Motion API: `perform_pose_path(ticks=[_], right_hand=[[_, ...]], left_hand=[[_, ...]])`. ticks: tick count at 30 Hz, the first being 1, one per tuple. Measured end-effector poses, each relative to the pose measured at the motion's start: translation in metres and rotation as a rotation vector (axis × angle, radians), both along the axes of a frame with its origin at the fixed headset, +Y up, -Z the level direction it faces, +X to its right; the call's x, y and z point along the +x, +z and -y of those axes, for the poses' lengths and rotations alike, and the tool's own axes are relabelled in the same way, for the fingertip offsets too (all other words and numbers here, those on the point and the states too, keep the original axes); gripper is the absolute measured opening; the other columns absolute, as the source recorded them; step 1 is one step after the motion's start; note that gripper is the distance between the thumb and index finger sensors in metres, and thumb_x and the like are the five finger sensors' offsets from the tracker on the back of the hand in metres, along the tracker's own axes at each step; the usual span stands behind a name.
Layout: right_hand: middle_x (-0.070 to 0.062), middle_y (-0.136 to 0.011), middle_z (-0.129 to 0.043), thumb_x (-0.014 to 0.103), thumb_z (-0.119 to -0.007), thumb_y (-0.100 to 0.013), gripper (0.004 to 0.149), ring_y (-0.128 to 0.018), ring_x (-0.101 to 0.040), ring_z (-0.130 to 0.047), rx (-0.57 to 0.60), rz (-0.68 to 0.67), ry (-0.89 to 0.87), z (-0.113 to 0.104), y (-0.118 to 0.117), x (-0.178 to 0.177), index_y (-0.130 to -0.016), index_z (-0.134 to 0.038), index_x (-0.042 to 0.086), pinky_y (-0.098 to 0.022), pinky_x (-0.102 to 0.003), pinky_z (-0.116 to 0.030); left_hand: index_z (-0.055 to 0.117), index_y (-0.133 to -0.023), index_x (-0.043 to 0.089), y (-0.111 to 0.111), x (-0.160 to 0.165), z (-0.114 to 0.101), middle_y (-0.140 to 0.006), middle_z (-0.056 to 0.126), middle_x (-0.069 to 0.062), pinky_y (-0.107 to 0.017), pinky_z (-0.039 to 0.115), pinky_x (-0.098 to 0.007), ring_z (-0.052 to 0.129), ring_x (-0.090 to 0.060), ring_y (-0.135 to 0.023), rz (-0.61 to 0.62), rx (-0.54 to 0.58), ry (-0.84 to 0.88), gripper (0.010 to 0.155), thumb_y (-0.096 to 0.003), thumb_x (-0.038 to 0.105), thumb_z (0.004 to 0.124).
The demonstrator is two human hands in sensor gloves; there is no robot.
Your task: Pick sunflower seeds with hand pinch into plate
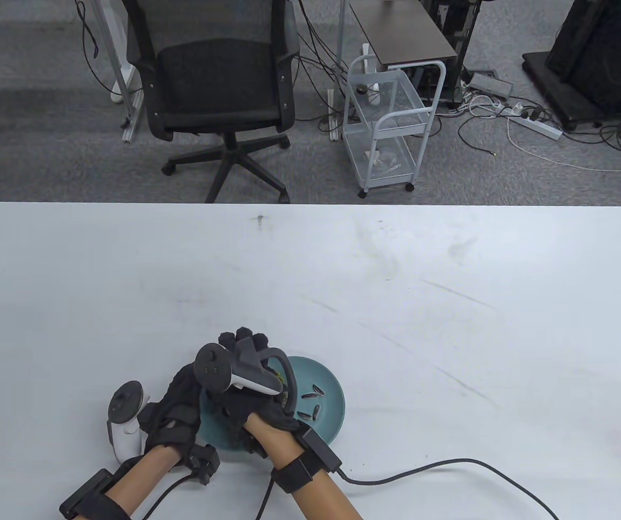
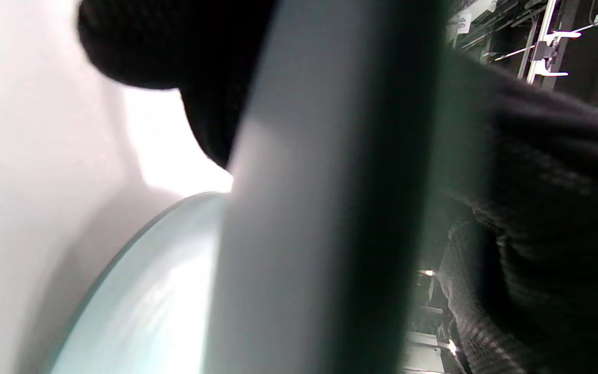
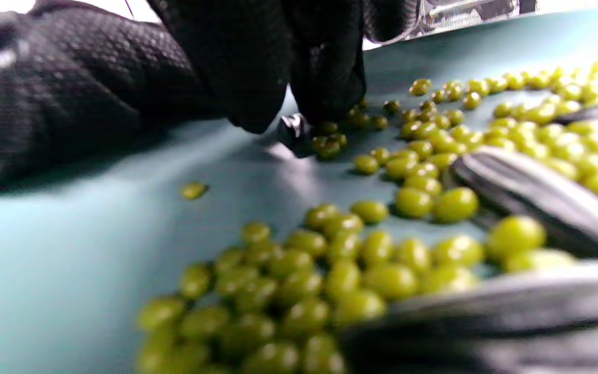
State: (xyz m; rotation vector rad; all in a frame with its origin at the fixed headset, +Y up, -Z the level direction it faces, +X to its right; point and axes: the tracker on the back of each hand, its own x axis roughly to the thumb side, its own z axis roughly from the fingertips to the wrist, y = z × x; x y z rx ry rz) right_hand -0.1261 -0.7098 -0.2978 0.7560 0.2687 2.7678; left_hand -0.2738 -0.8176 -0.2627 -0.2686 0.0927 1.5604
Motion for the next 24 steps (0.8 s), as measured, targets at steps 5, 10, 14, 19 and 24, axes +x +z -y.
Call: perform_pose_path(ticks=[5,10,14,19,24], right_hand=[[-0.035,-0.111,-0.047,0.020,-0.094,-0.050,0.037,-0.099,-0.067,-0.036,0.063,0.000,0.039,0.002,0.003,-0.004,-0.078,-0.089,-0.005,-0.065,-0.079,-0.030],[-0.035,-0.110,-0.047,0.019,-0.094,-0.050,0.038,-0.099,-0.067,-0.035,0.064,-0.002,0.048,0.001,0.004,-0.005,-0.078,-0.089,-0.005,-0.065,-0.079,-0.030],[-0.036,-0.110,-0.046,0.020,-0.094,-0.049,0.037,-0.099,-0.068,-0.035,0.048,-0.017,0.044,0.002,0.005,-0.007,-0.077,-0.088,-0.004,-0.065,-0.079,-0.030],[-0.036,-0.111,-0.046,0.024,-0.091,-0.053,0.037,-0.098,-0.068,-0.035,0.075,-0.024,0.072,0.004,0.008,-0.010,-0.078,-0.088,-0.003,-0.065,-0.079,-0.030],[-0.035,-0.110,-0.049,0.022,-0.091,-0.053,0.034,-0.099,-0.067,-0.038,0.109,-0.035,0.076,0.003,0.010,-0.011,-0.075,-0.091,-0.003,-0.065,-0.079,-0.031]], left_hand=[[0.049,-0.103,0.023,0.000,0.000,0.000,-0.078,0.086,-0.009,-0.032,0.084,-0.036,0.101,-0.022,-0.041,0.002,-0.001,-0.009,0.049,-0.0632,0.051,0.052],[0.049,-0.103,0.023,0.001,0.001,0.000,-0.078,0.086,-0.009,-0.032,0.084,-0.036,0.101,-0.023,-0.041,0.006,-0.008,-0.006,0.049,-0.0632,0.050,0.052],[0.049,-0.103,0.023,0.000,0.001,0.001,-0.079,0.086,-0.009,-0.032,0.084,-0.036,0.101,-0.023,-0.041,0.012,-0.014,-0.003,0.049,-0.0632,0.050,0.053],[0.049,-0.103,0.023,0.000,0.001,0.000,-0.079,0.086,-0.009,-0.032,0.084,-0.036,0.101,-0.023,-0.041,0.018,-0.005,-0.020,0.049,-0.0632,0.051,0.053],[0.050,-0.103,0.023,0.000,0.002,-0.001,-0.079,0.086,-0.009,-0.032,0.084,-0.036,0.101,-0.023,-0.041,0.026,-0.006,-0.020,0.049,-0.0632,0.051,0.053]])
